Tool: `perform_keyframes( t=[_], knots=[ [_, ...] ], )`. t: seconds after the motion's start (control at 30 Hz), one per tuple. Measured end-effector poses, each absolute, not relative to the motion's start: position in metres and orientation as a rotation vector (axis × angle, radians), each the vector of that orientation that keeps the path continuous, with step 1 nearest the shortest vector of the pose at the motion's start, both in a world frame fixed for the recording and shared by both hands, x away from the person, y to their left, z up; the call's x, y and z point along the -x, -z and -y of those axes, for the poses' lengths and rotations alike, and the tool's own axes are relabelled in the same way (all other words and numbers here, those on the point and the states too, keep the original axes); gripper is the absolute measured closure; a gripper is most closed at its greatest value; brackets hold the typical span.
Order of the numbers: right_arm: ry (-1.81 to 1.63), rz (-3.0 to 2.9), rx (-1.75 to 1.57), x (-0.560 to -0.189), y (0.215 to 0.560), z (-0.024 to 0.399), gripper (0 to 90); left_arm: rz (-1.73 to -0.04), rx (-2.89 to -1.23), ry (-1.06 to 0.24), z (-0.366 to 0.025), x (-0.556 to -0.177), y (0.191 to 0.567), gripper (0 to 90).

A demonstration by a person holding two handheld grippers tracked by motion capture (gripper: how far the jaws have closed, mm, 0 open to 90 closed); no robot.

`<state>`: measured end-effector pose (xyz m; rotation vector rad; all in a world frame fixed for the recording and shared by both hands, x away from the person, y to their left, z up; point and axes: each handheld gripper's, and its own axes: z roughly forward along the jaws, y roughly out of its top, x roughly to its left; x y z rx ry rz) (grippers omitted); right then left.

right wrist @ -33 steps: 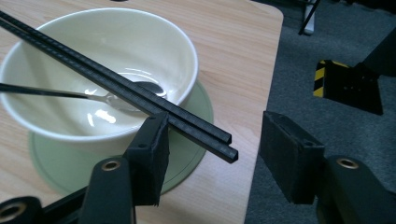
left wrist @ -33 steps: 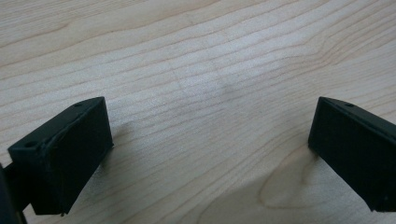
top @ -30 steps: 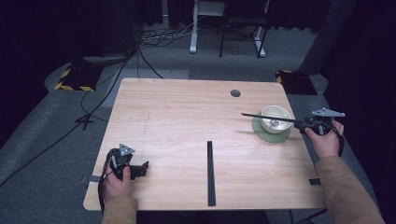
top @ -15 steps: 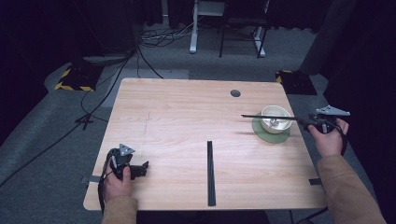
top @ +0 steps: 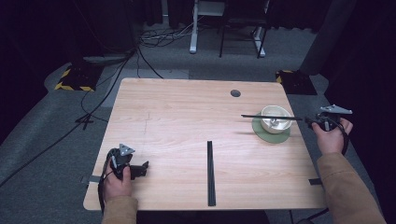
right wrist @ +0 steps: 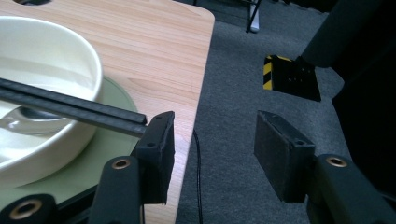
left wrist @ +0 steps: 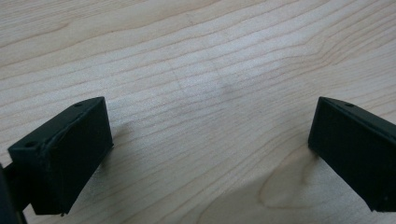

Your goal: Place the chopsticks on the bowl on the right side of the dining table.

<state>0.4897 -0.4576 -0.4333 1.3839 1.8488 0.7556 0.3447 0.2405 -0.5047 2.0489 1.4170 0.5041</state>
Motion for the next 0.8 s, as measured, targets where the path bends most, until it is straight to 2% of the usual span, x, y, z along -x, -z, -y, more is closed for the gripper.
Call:
perform_keyframes(
  t=[0.8],
  knots=[
    [-0.751, -1.854, -1.412, -0.4965, 0.4401, 0.4503, 48.0, -1.417, -2.049, -0.504, -0.2405, -0.3447, 0.5047, 0.0]
  ],
)
